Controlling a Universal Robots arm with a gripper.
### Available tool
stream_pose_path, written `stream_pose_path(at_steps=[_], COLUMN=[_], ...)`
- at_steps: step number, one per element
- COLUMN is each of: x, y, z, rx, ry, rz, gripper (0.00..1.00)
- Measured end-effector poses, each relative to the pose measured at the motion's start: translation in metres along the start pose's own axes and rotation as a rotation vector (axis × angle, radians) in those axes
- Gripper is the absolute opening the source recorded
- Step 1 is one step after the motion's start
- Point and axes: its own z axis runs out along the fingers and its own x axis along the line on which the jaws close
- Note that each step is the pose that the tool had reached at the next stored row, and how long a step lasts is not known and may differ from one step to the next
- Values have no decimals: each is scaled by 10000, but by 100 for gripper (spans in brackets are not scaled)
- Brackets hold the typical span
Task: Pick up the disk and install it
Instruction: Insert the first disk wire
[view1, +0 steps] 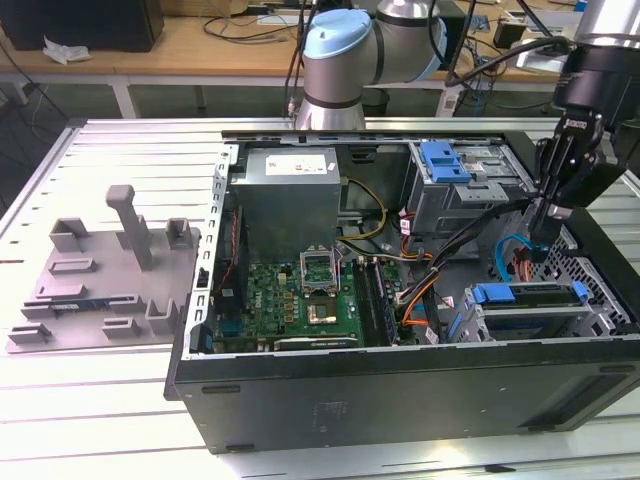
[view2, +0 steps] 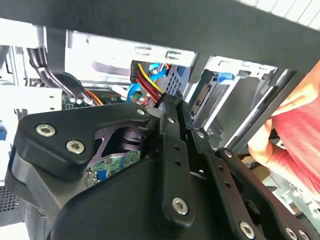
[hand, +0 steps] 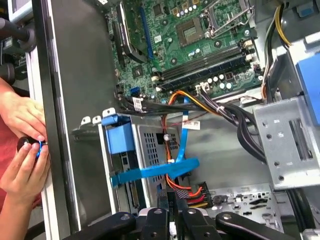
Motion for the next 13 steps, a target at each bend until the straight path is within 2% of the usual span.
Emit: stream_pose_path(at_steps=[2, 4, 6, 7, 9, 13], x=[19, 30, 39, 43, 72, 169], y=[21, 22, 21, 21, 20, 33], z=[-27, -46, -56, -56, -67, -54], rx=[91, 238, 374, 415, 553, 621], ry=[-7, -66, -180, -225, -371, -511], rz=[-79, -175, -186, -177, -130, -107], gripper=[17, 17, 17, 17, 17, 17])
